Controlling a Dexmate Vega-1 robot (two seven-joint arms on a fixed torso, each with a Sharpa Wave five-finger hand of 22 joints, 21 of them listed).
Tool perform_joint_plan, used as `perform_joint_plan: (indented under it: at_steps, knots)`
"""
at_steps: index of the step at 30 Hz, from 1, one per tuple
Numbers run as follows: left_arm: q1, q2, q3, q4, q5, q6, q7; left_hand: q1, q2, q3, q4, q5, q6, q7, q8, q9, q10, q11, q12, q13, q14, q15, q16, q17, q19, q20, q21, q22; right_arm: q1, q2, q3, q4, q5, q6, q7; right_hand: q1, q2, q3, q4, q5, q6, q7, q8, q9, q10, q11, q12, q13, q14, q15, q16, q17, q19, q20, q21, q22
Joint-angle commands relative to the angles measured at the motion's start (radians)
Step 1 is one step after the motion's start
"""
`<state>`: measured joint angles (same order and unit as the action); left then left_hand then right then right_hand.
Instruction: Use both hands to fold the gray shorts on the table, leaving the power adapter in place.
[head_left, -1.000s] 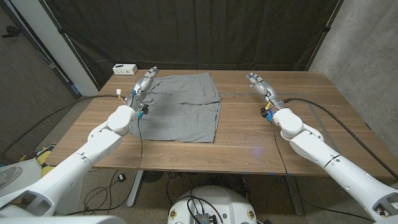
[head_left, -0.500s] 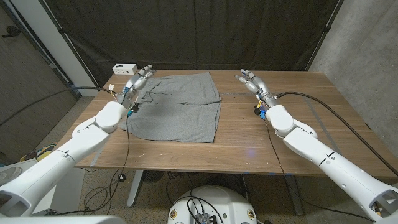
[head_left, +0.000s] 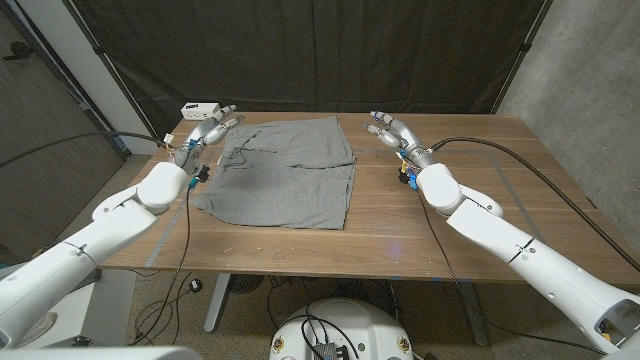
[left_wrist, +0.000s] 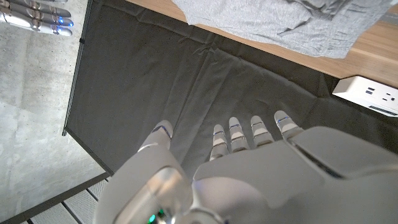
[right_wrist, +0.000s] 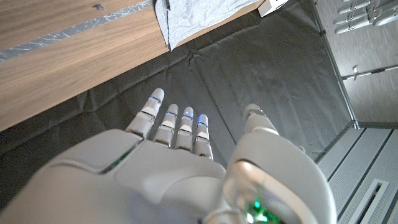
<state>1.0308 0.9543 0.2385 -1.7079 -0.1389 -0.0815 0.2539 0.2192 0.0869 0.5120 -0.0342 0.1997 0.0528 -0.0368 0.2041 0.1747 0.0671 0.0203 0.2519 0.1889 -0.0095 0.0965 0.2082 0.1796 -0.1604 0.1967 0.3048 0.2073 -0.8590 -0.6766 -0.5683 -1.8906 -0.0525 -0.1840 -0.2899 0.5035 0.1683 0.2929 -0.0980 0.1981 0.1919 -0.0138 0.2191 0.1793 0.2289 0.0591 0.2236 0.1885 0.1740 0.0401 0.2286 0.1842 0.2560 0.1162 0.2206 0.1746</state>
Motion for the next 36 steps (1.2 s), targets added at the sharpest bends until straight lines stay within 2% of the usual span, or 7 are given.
perform_joint_plan:
  at_steps: [1,9,15,28,31,32,36]
  knots:
    - [0.065,0.061,-0.053,-0.041,0.022,0.016,0.001,0.014,0.001,0.002,-0.010,-0.002,0.025,0.005,0.008,0.005,0.024,0.001,0.009,0.004,0.018,0.003,0.006,0.003,0.012,0.006,0.007,0.003,0.012,-0.002,-0.048,-0.075,-0.096,-0.095,0.016,0.017,0.000,0.011,-0.008,-0.006,0.019,0.001,0.010,0.004,0.019,-0.007,0.005,0.002,0.019,-0.003,0.007,0.001,0.016,0.002,0.006,0.004]
    - [0.154,0.114,-0.117,-0.125,0.061,0.094,0.035,0.026,0.001,0.005,-0.024,-0.006,0.054,0.005,0.013,0.005,0.053,-0.007,0.014,0.004,0.036,-0.008,0.007,0.004,0.020,0.007,0.009,0.004,0.024,-0.004,-0.088,-0.117,-0.163,-0.150,0.044,0.051,-0.002,0.028,-0.030,-0.007,0.039,-0.003,0.006,0.004,0.037,-0.017,0.002,0.002,0.049,-0.013,0.009,-0.001,0.035,0.004,0.009,0.005]
    - [0.225,0.145,-0.171,-0.184,0.088,0.156,0.047,0.044,0.006,0.012,-0.040,-0.007,0.097,0.014,0.022,0.006,0.063,-0.010,0.012,0.004,0.039,-0.008,0.003,0.003,0.025,0.007,0.010,0.004,0.030,-0.004,-0.124,-0.155,-0.236,-0.211,0.056,0.074,-0.009,0.034,-0.045,-0.009,0.066,-0.004,0.009,0.005,0.064,-0.010,0.005,0.002,0.069,-0.019,0.010,0.000,0.047,0.006,0.010,0.005]
    - [0.358,0.154,-0.292,-0.271,0.150,0.240,0.037,0.083,0.023,0.029,-0.069,-0.008,0.136,0.017,0.024,0.007,0.083,-0.021,0.009,0.004,0.055,-0.025,0.001,0.002,0.054,0.008,0.020,0.003,0.003,0.004,-0.162,-0.212,-0.324,-0.267,0.063,0.086,-0.016,0.028,-0.043,-0.011,0.140,0.007,0.017,0.006,0.128,-0.014,0.010,0.004,0.160,-0.051,0.040,0.011,0.087,-0.002,0.016,0.007]
    - [0.385,0.154,-0.316,-0.293,0.174,0.266,0.026,0.099,0.031,0.037,-0.080,-0.008,0.153,0.016,0.026,0.007,0.095,-0.023,0.011,0.004,0.062,-0.027,0.001,0.002,0.061,0.008,0.022,0.003,-0.006,0.003,-0.171,-0.226,-0.351,-0.284,0.063,0.096,-0.025,0.025,-0.049,-0.009,0.166,0.014,0.022,0.007,0.149,-0.014,0.012,0.005,0.176,-0.056,0.043,0.011,0.095,-0.002,0.016,0.007]
    - [0.393,0.154,-0.324,-0.301,0.184,0.276,0.024,0.106,0.033,0.039,-0.084,-0.009,0.163,0.016,0.028,0.007,0.101,-0.026,0.011,0.004,0.067,-0.028,0.001,0.001,0.064,0.008,0.022,0.003,-0.009,0.004,-0.171,-0.228,-0.355,-0.286,0.062,0.097,-0.027,0.024,-0.049,-0.008,0.174,0.016,0.023,0.007,0.155,-0.005,0.012,0.005,0.183,-0.061,0.045,0.012,0.098,-0.002,0.017,0.007]
    - [0.424,0.151,-0.349,-0.332,0.236,0.313,0.019,0.118,0.032,0.042,-0.095,-0.010,0.181,0.010,0.030,0.008,0.112,-0.032,0.012,0.004,0.072,-0.036,0.000,0.001,0.074,0.009,0.025,0.003,-0.019,0.002,-0.187,-0.246,-0.397,-0.310,0.067,0.110,-0.036,0.023,-0.057,-0.005,0.196,0.016,0.028,0.008,0.170,-0.011,0.012,0.006,0.202,-0.068,0.050,0.011,0.111,-0.004,0.019,0.008]
